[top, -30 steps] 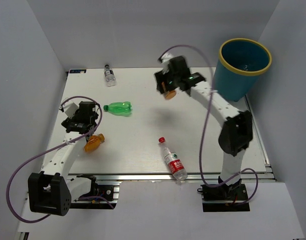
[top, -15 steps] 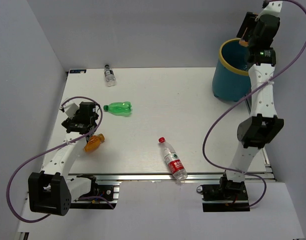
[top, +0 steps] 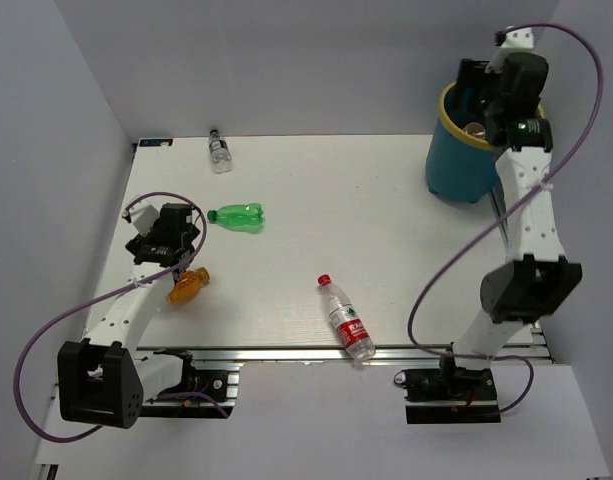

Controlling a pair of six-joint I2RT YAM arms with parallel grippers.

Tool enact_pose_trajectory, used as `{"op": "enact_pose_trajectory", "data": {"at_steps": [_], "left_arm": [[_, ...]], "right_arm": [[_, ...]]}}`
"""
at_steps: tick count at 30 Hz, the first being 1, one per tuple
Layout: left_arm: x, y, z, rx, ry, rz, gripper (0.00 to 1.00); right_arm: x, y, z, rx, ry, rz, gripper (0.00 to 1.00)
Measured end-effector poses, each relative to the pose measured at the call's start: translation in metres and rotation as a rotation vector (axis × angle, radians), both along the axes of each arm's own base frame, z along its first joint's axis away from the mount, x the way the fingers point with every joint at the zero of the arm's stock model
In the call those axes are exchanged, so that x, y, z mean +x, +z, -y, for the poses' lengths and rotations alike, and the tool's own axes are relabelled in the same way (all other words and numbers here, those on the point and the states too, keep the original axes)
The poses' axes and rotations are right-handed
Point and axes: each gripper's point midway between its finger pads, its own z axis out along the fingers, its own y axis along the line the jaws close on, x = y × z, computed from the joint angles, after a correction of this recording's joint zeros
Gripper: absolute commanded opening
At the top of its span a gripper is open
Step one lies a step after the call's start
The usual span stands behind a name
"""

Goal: Put the plastic bottles in the bin

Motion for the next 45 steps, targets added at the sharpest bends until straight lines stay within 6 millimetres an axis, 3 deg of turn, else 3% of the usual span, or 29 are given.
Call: {"op": "enact_pose_trajectory", "data": {"at_steps": [3,5,6,8,11,15,17,20,25,30,34,36,39,42,45], "left_arm": [[0.001,0.000,0.002,-0.010,-0.010,0.005,0.98],[0.003,0.000,0.004,-0.019,-0.019,0.016,0.98],[0.003,0.000,0.005,-0.024,-0.022,0.023,0.98],[0.002,-0.001,0.007,-0.031,-0.030,0.024,0.98],[0.002,-0.001,0.009,-0.041,-0.040,0.028,0.98],[0.001,-0.004,0.010,-0.049,-0.048,0.028,0.98],[0.002,-0.003,0.011,-0.051,-0.050,0.033,0.98],[0.002,-0.003,0.011,-0.052,-0.051,0.032,0.98],[0.003,-0.003,0.012,-0.054,-0.053,0.036,0.98],[0.003,-0.003,0.012,-0.055,-0.054,0.036,0.98],[0.003,-0.003,0.012,-0.056,-0.054,0.036,0.98],[0.003,-0.003,0.012,-0.056,-0.054,0.036,0.98],[0.003,-0.003,0.012,-0.055,-0.054,0.034,0.98],[0.003,-0.003,0.012,-0.055,-0.054,0.033,0.98],[0.002,-0.004,0.012,-0.054,-0.053,0.029,0.98]], "right_arm": [[-0.046,0.028,-0.078,-0.020,0.164,0.062,0.89],[-0.082,0.026,-0.144,-0.004,0.332,0.086,0.89],[-0.100,0.016,-0.175,0.016,0.418,0.081,0.89],[-0.133,-0.024,-0.218,0.045,0.544,0.011,0.89],[-0.162,-0.109,-0.260,0.037,0.639,-0.190,0.89],[-0.205,-0.211,-0.296,-0.052,0.688,-0.464,0.89],[-0.233,-0.245,-0.306,-0.086,0.715,-0.559,0.89],[-0.272,-0.273,-0.313,-0.111,0.751,-0.657,0.89],[-0.314,-0.307,-0.311,-0.142,0.767,-0.765,0.89],[-0.343,-0.338,-0.294,-0.172,0.731,-0.875,0.89],[-0.350,-0.356,-0.284,-0.183,0.685,-0.935,0.88],[-0.351,-0.363,-0.281,-0.192,0.669,-0.956,0.74],[-0.349,-0.367,-0.278,-0.200,0.642,-0.955,0.64],[-0.333,-0.360,-0.276,-0.222,0.583,-0.892,0.56],[-0.305,-0.333,-0.282,-0.171,0.550,-0.776,0.47]]}}
